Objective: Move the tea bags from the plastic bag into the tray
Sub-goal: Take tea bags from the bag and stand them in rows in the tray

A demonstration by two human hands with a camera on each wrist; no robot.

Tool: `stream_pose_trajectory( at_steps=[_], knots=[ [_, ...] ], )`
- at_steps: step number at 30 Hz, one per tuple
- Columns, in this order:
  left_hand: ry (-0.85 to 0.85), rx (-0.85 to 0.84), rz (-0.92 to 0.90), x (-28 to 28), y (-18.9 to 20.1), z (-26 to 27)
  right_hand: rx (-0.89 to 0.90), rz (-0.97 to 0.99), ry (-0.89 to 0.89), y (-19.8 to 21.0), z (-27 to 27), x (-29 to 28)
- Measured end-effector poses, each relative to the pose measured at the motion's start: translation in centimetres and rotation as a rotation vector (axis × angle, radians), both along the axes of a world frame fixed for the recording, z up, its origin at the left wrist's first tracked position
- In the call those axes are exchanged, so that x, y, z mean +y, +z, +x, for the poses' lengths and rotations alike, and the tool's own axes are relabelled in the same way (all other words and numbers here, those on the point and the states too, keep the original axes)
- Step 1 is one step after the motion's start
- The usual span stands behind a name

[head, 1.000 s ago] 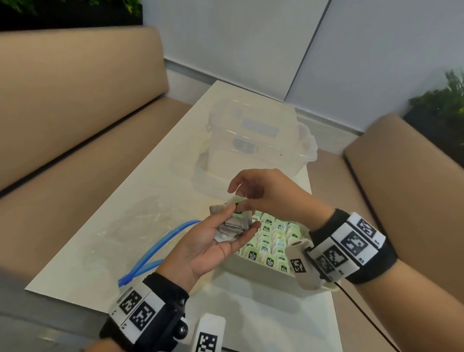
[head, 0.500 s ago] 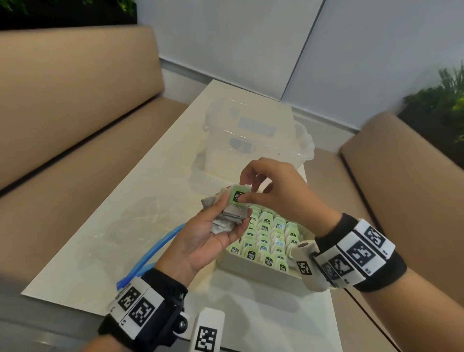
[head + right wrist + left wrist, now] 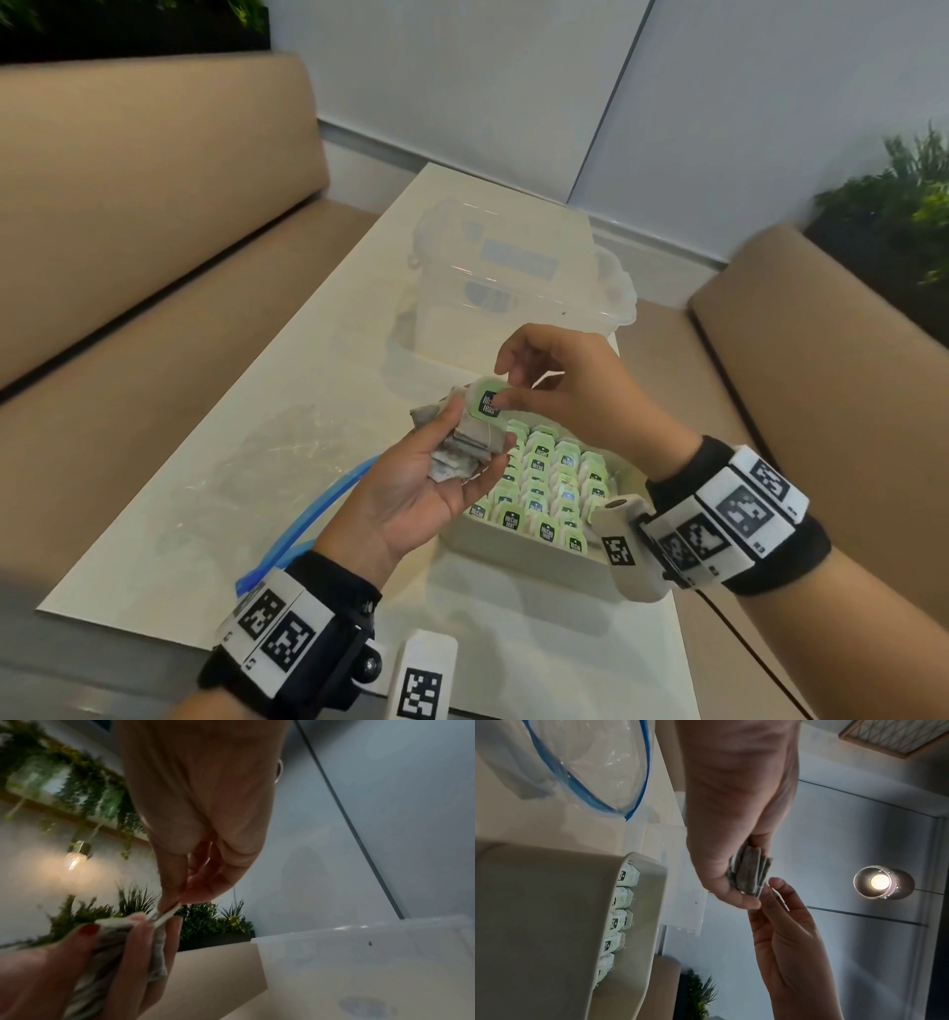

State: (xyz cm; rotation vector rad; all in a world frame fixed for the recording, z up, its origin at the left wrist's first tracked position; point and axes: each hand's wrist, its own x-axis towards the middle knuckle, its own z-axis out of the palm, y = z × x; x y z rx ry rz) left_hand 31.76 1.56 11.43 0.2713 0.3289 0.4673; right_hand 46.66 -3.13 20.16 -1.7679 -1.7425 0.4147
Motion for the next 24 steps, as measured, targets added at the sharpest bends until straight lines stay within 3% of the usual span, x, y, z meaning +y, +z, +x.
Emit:
stream_pose_trajectory(
  at_steps=[6, 13, 18, 24],
  knots=[
    [0.018, 0.033, -0.058, -0.2, 0.1, -0.1, 0.158, -0.056, 0.013, 0.3, 0.4, -0.5],
    [0.162, 0.017, -0.008, -0.6, 0.8, 0.3, 0.086, -0.112, -0.02, -0.4, -0.4, -1.6],
    [0.234, 0.04, 0.0, -0.6, 0.6, 0.6, 0.392, -0.109, -0.138, -1.7, -0.8, -2.3],
    [0.277, 0.059, 0.015, -0.8, 0.7, 0.9, 0.592, -0.069, -0.159, -2.7, -0.1, -2.8]
  ],
)
